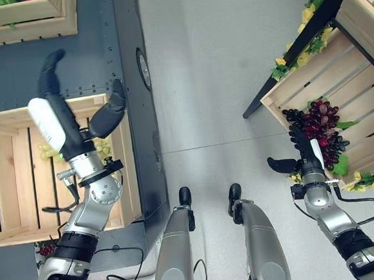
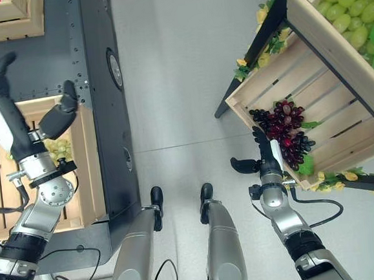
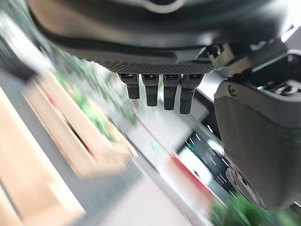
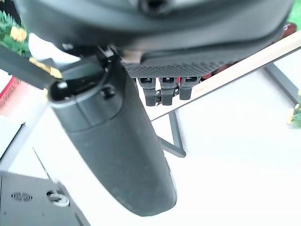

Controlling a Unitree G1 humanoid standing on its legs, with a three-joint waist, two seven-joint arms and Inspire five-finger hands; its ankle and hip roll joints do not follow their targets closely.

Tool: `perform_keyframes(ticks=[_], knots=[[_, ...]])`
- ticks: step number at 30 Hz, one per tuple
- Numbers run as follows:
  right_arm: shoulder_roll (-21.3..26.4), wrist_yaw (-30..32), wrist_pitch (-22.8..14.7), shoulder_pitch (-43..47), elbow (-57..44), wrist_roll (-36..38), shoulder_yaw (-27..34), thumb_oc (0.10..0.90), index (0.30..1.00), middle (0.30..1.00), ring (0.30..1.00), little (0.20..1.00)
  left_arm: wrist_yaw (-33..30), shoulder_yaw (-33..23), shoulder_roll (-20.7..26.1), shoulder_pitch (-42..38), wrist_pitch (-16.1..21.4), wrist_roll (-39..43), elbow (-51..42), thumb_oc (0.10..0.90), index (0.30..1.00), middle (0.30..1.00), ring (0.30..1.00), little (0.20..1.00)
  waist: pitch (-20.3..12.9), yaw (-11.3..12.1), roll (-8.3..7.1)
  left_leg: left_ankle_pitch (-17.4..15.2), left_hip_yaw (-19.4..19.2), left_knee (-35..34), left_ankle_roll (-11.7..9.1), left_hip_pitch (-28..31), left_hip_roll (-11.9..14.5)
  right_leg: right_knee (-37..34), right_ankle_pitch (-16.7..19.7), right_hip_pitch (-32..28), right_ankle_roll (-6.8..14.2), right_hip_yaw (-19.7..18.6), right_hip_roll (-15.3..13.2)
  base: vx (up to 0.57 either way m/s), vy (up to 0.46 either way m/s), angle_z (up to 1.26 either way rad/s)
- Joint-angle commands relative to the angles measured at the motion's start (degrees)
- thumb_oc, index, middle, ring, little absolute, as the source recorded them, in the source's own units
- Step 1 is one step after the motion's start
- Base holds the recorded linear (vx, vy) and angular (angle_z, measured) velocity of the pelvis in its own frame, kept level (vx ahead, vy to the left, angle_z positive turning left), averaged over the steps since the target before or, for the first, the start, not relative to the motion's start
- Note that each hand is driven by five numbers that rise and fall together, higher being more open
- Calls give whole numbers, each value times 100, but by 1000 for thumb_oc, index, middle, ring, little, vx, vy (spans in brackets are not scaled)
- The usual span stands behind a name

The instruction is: Pick up the fruits from the basket on one side to the basket on the other side

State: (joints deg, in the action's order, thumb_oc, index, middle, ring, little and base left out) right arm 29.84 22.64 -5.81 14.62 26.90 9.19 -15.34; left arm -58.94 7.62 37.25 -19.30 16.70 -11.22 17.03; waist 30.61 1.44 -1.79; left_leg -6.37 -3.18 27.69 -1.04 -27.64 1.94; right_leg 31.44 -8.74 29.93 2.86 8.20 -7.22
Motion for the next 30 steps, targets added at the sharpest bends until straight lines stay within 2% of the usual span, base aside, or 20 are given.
perform_keyframes(ticks=[1, 5, 6, 8, 11, 13, 15, 16, 21, 26, 30], knots=[[232, 104, -373, 259, -301, -216, -8, 800, 900, 900, 900, 900, -417, -404, 373, -299, 160, -489, 99, 800, 900, 900, 900, 900, -82, 7, 63, -440, -328, 5, 273, 247, -456, -203, -28, -308, -238, 374, 175, -16, 26, 8], [438, -171, -370, 511, -59, -124, -158, 800, 900, 900, 900, 900, -69, -106, 965, -719, -266, -552, 1369, 800, 900, 900, 900, 900, -82, -20, 100, -337, -343, -34, 219, 202, -398, -243, -30, -291, -261, 406, 152, -17, 43, 6], [450, -195, -378, 520, -42, -135, -160, 800, 900, 900, 900, 900, -81, -81, 1007, -735, -267, -544, 1448, 800, 900, 900, 900, 900, -82, -22, 105, -331, -342, -36, 214, 197, -396, -247, -30, -288, -261, 406, 153, -6, 64, 4], [561, -341, -389, 563, -98, -221, -210, 800, 900, 900, 900, 900, -21, -41, 1222, -822, -638, -583, 1892, 800, 900, 900, 900, 900, -82, -48, 137, -271, -370, -66, 208, 138, -378, -294, 2, -232, -262, 389, 165, -29, 73, 2], [680, -470, -416, 625, -158, -208, -270, 800, 900, 900, 900, 900, -27, 12, 1462, -863, -702, -502, 2427, 800, 900, 900, 900, 900, -82, -59, 154, -251, -416, -5, 187, 8, -357, -252, 2, -118, -270, 408, 167, -42, 59, 2], [751, -538, -370, 655, -223, -270, -342, 800, 900, 900, 900, 900, 212, 12, 1609, -919, -978, -514, 2776, 800, 900, 900, 900, 900, -82, -72, 145, -262, -450, 66, 175, -98, -326, -184, -27, -21, -275, 430, 157, -28, 53, 0], [830, -570, -348, 727, -184, -292, -417, 800, 900, 900, 900, 900, 382, 67, 1703, -957, -995, -686, 3060, 800, 900, 900, 900, 900, -82, -76, 142, -265, -459, 108, 164, -189, -309, -139, -47, 59, -286, 439, 149, -33, 57, 6], [950, -631, -319, 778, -146, -287, -469, 800, 900, 900, 900, 900, 535, 213, 1754, -967, -1159, -1117, 3208, 800, 900, 900, 900, 900, -82, -76, 145, -276, -471, 127, 158, -230, -302, -117, -67, 91, -286, 440, 143, -38, 90, 10], [1304, -820, -334, 893, -17, -226, -526, 800, 900, 900, 900, 900, 889, 607, 2023, -1110, -1082, -1715, 3424, 800, 900, 900, 900, 900, -82, -80, 163, -287, -530, 206, 180, -443, -267, -19, -77, 307, -288, 433, 128, -30, 86, 9], [1579, -985, -528, 1066, 238, -216, -598, 800, 900, 900, 900, 900, 1156, 1293, 2306, -1453, -916, -2509, 3510, 800, 900, 900, 900, 900, -82, -68, 177, -309, -566, 285, 219, -677, -245, 73, -53, 545, -255, 424, 107, -37, 85, 4], [1677, -1061, -609, 1175, 311, -161, -640, 800, 900, 900, 900, 900, 1262, 1816, 2454, -1691, -908, -2826, 3680, 800, 900, 900, 900, 900, -82, -72, 197, -364, -594, 392, 256, -852, -238, 225, -91, 719, -246, 421, 87, -35, 68, 2]])
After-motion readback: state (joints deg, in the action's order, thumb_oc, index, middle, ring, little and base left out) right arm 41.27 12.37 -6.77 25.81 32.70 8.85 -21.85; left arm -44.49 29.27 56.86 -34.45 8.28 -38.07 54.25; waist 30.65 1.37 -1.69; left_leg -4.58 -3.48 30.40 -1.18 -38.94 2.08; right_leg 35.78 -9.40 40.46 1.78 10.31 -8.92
